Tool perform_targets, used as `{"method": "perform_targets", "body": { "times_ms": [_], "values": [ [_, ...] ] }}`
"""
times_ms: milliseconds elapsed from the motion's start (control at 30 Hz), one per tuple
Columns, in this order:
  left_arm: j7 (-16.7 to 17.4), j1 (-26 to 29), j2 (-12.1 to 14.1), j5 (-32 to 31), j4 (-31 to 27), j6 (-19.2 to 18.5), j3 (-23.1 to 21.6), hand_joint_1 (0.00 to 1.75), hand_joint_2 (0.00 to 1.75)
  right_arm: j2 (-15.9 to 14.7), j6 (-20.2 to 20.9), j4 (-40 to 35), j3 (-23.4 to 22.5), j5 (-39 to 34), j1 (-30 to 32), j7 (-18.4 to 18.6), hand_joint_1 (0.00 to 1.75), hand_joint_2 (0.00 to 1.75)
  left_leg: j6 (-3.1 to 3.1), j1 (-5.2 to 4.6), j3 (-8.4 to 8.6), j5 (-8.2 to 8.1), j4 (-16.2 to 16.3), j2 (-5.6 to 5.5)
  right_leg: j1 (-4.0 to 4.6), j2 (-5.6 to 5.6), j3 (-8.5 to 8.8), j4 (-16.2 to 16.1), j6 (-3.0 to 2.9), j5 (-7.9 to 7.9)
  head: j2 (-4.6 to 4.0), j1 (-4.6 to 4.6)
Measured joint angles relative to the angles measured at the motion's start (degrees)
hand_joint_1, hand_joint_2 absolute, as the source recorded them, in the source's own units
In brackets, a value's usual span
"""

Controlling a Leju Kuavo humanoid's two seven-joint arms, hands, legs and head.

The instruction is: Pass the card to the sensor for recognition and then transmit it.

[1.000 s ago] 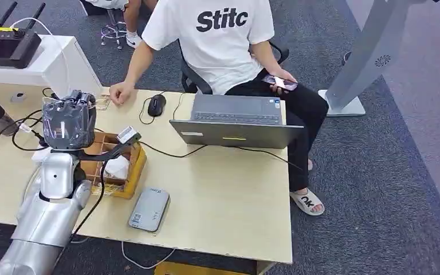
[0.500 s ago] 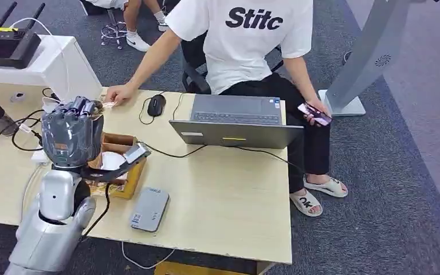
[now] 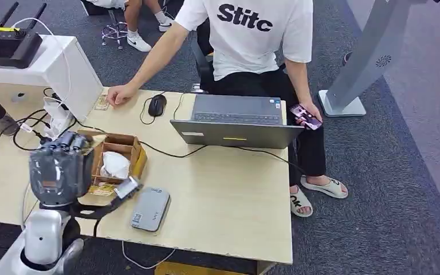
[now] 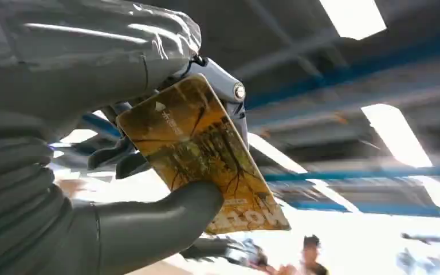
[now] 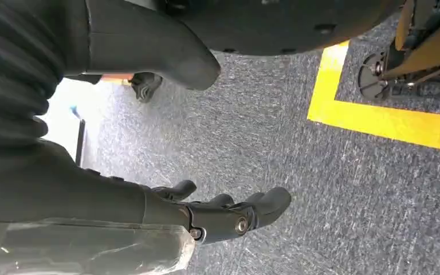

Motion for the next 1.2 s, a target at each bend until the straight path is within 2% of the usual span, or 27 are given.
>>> {"method": "perform_targets", "body": {
  "times_ms": [400, 500, 567, 633, 667, 1000, 1200],
  "values": [
    [-0.93, 0.53, -0.07, 0.00, 0.04, -0.22, -0.04, 1.75, 1.75, 0.02, 0.15, 0.00, 0.00, 0.04, 0.01, 0.00, 0.00, 1.75, 0.01, -0.03, -0.01, 0.00, 0.00, 0.02, -0.02, 0.01, -0.02, 0.00, 0.00, 0.00, 0.00, -0.07],
    [-2.25, 0.70, -0.44, 0.00, 0.53, -0.28, -0.06, 1.75, 1.75, 0.02, 0.37, 0.00, 0.00, 0.20, 0.00, 0.02, 0.00, 1.75, 0.01, -0.06, -0.01, 0.00, 0.01, -0.02, -0.04, -0.03, 0.00, -0.01, 0.00, 0.00, 0.00, -0.07],
    [-2.59, 0.41, -1.62, 0.00, 3.02, 0.35, -0.28, 1.75, 1.75, 0.04, 0.57, 0.00, 0.07, 0.70, -0.10, 0.04, 0.00, 1.75, 0.02, -0.06, 0.01, 0.00, 0.01, -0.01, -0.04, -0.03, 0.00, -0.01, 0.01, 0.02, 0.00, -0.09],
    [-3.60, -2.60, -4.96, 0.00, 10.01, 1.38, -1.97, 1.75, 1.75, 0.04, 0.57, 0.00, 0.20, 1.09, -0.15, 0.33, 0.00, 1.75, 0.07, -0.07, 0.01, 0.04, 0.02, -0.01, -0.06, -0.02, 0.01, -0.01, 0.07, 0.07, 0.00, -0.07],
    [-2.90, -3.39, -6.05, 0.00, 12.24, 1.49, -4.37, 1.75, 1.75, 0.04, 0.57, 0.00, 0.20, 0.77, -0.15, 0.31, 0.00, 1.75, 0.07, -0.07, -0.01, 0.04, 0.02, -0.01, -0.06, -0.01, -0.01, -0.01, 0.07, 0.07, 0.00, -0.09],
    [-6.53, -1.44, -6.56, 0.15, 12.66, -0.69, -4.81, 1.75, 1.75, 0.04, 0.76, 0.00, 0.22, 0.33, -0.14, 0.46, 0.00, 1.75, 0.07, -0.07, -0.02, 0.04, 0.01, -0.01, -0.06, -0.02, 0.00, -0.01, 0.07, 0.07, 0.00, -0.09],
    [-7.05, 0.90, -6.54, 0.22, 12.52, -1.29, -4.81, 1.75, 1.75, 0.04, 0.74, 0.00, 0.22, -0.09, -0.11, 0.09, 0.00, 1.75, 0.07, -0.07, -0.02, 0.04, 0.01, -0.01, -0.06, -0.02, -0.01, -0.01, 0.07, 0.06, 0.00, -0.09]
  ]
}}
